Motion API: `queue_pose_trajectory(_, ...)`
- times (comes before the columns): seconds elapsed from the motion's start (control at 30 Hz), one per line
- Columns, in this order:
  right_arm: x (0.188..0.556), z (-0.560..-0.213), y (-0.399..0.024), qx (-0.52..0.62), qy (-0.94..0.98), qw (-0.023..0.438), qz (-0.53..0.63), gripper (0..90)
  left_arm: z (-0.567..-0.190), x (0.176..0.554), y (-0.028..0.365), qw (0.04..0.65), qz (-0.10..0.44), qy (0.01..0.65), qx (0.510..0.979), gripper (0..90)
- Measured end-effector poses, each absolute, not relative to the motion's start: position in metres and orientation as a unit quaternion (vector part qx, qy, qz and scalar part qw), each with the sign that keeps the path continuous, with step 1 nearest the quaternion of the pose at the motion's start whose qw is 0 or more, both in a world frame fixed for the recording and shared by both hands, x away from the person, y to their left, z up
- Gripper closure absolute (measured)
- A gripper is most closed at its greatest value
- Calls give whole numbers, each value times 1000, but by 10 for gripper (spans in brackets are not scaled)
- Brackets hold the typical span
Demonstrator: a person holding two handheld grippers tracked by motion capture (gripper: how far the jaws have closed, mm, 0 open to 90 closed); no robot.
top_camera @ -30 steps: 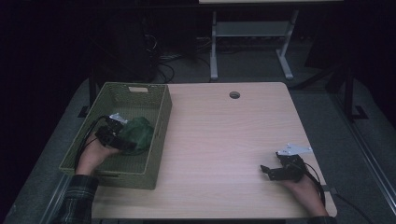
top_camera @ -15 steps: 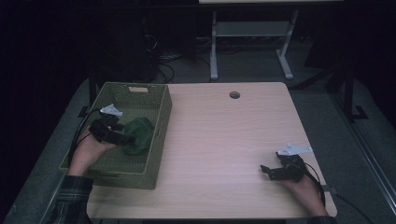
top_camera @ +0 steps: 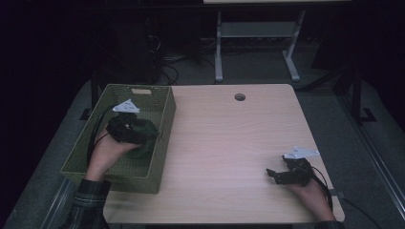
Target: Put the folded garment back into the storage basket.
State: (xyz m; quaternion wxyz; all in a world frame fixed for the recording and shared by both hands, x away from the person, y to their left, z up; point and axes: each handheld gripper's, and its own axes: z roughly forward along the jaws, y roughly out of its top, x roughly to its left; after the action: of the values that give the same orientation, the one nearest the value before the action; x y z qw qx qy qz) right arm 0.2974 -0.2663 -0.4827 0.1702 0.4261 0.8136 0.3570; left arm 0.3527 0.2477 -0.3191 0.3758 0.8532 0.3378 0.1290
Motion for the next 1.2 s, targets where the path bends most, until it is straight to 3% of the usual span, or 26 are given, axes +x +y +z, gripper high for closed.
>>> queue_pose_trajectory(0.6,297,-483,-266,426,814,170,357,133,-346,331,148,411,103,279,862,258)
queue_pose_trajectory(0.97,297,-483,-266,426,814,170,357,133,-397,328,114,409,94,277,864,244)
queue_pose_trajectory(1.2,297,-483,-266,426,814,170,357,133,-437,332,99,361,112,269,886,205)
